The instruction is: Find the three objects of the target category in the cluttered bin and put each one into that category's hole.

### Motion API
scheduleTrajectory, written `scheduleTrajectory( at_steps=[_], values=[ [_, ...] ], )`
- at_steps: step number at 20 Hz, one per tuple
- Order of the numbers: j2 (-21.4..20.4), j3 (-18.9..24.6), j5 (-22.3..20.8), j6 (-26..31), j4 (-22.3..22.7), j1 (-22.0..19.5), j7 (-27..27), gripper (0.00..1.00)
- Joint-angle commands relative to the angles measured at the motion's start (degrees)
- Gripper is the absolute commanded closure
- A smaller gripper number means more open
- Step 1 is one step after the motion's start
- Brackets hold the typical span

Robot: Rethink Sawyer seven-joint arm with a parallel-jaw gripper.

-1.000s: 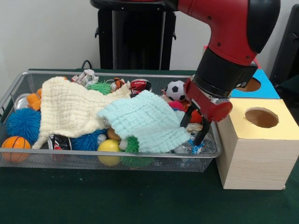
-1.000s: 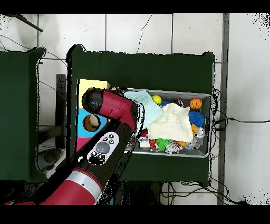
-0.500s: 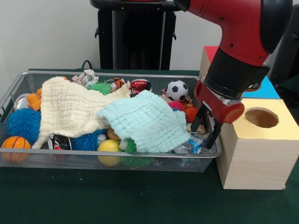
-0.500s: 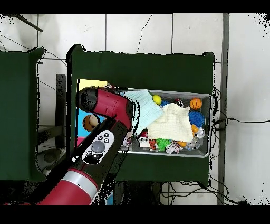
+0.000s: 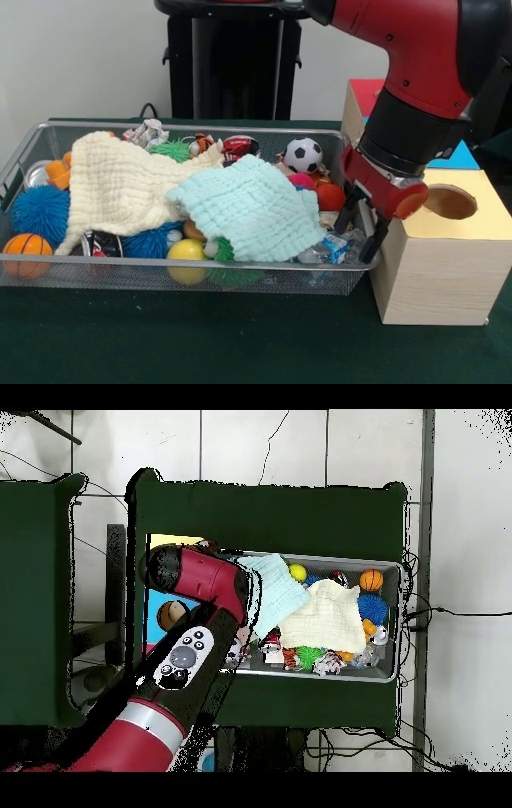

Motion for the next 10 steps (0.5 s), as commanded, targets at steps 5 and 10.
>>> scheduleTrajectory(
  at_steps=[5, 10],
  values=[
    [4.3, 3.8, 1.6, 4.6, -1.2, -1.2, 15.5, 0.00],
    [3.3, 4.3, 1.4, 4.1, 0.7, -0.8, 14.6, 0.00]
  ],
)
